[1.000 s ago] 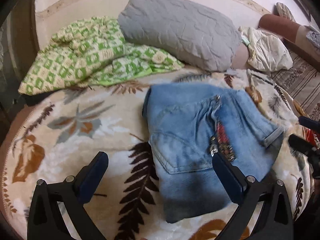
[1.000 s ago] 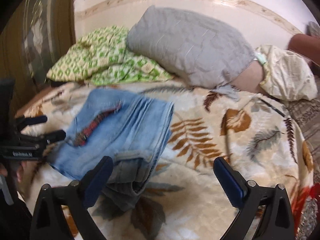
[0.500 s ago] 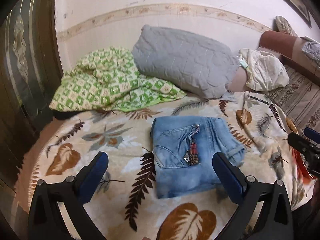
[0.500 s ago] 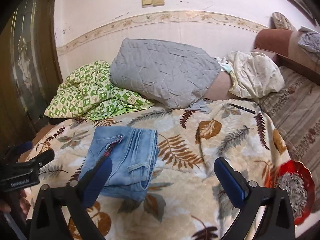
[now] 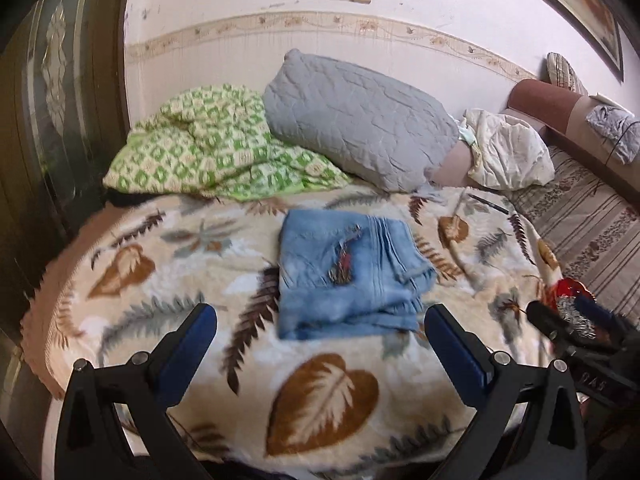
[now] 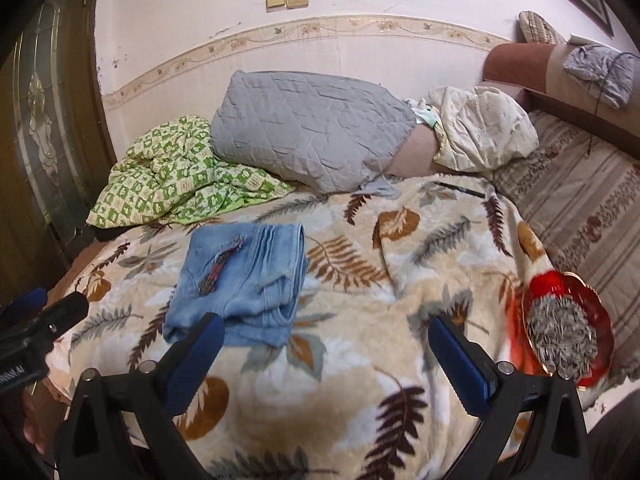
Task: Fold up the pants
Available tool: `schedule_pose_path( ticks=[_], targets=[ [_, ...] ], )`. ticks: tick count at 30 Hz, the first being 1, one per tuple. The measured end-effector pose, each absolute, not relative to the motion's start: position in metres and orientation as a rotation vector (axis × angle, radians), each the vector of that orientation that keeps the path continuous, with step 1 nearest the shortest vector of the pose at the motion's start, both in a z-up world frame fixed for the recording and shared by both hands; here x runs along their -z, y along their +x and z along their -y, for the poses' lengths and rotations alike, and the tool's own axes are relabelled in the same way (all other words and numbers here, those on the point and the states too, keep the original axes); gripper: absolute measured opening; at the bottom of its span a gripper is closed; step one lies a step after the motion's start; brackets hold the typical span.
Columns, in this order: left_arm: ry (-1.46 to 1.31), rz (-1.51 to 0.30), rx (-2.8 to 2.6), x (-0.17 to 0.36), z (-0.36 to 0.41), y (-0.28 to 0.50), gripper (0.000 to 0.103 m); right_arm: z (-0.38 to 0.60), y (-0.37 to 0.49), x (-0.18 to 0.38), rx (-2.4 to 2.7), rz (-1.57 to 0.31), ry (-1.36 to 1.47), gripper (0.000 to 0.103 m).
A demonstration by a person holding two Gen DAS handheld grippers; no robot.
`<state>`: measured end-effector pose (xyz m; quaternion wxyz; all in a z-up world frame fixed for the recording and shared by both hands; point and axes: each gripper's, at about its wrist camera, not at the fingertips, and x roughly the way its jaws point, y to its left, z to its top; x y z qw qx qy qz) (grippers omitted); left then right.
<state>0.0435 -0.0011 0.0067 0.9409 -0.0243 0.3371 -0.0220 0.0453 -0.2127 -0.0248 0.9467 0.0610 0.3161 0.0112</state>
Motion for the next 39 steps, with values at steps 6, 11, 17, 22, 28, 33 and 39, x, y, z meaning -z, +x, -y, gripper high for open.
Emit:
schedule_pose_path(
  ticks=[6, 11, 17, 22, 28, 33, 39],
  targets=[
    [-0.006, -0.664, 0.009, -0.007, 0.005, 0.034, 0.103, 0.209, 0.038, 0.026, -0.02, -0.65, 0.095, 0.103],
    [0.003, -0.654, -0.016, -0.009, -0.001, 0.034, 0.103, 0.202, 0.036, 0.017, 0.002, -0.617, 0.038, 0.103],
    [-0.001, -0.659, -0.009, -0.009, -0.005, 0.034, 0.103, 0.195, 0.036, 0.018, -0.011, -0.622, 0.027, 0.103],
    [-0.001, -0.661, -0.005, -0.01, -0.006, 0.034, 0.103, 0.193, 0.036, 0.017, -0.015, -0.617, 0.027, 0.103],
    [-0.009, -0.66, -0.008, -0.011, -0.009, 0.034, 0.103, 0.191, 0.036, 0.017, -0.014, -0.62, 0.027, 0.103],
    [-0.007, -0.662, -0.008, -0.011, -0.009, 0.034, 0.103, 0.191, 0.035, 0.019, -0.017, -0.624, 0.026, 0.103],
    [-0.009, -0.661, -0.008, -0.011, -0.009, 0.033, 0.103, 0.191, 0.035, 0.02, -0.009, -0.628, 0.028, 0.103]
  ],
)
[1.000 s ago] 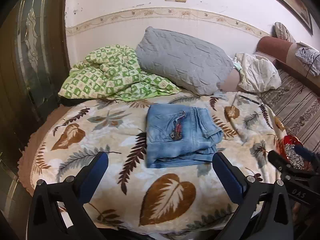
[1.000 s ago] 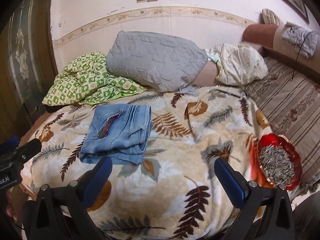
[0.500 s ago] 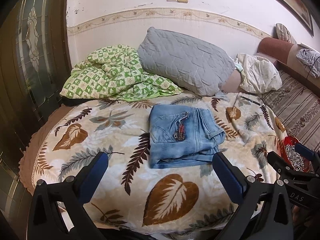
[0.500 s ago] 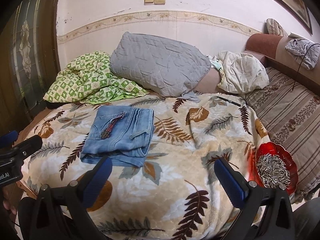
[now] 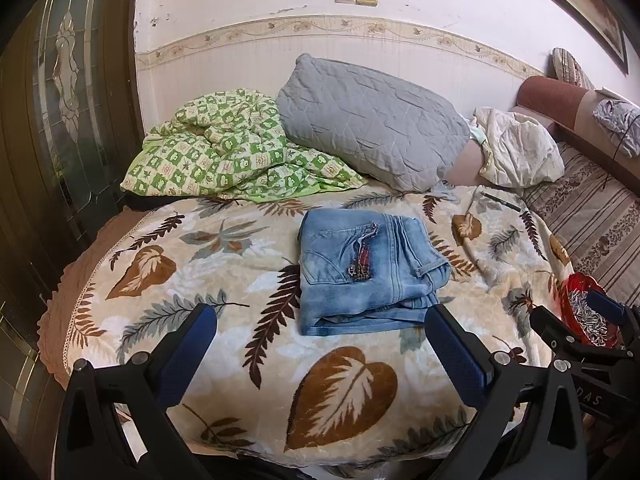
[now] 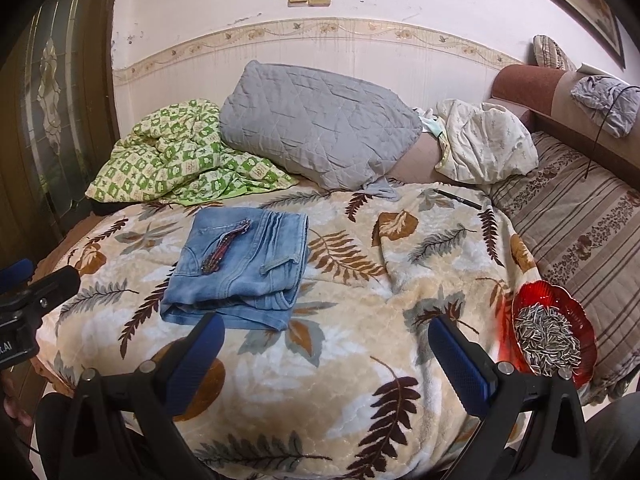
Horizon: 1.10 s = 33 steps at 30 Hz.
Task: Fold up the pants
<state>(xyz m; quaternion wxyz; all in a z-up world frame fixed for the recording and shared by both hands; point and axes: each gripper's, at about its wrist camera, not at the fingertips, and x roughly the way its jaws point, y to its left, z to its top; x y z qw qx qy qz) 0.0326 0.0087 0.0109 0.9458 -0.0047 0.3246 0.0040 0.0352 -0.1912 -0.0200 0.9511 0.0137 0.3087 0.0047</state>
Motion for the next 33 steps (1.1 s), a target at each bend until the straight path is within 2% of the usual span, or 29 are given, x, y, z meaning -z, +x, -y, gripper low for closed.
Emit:
schedule_pose_path(
  ticks=[33],
  targets=[
    [-0.018, -0.64, 0.023, -0.0074, -0.0054, 0.0258, 0.103, 0.191, 0.036, 0.0212, -0.004, -0.633, 0.035, 0.103]
  ],
)
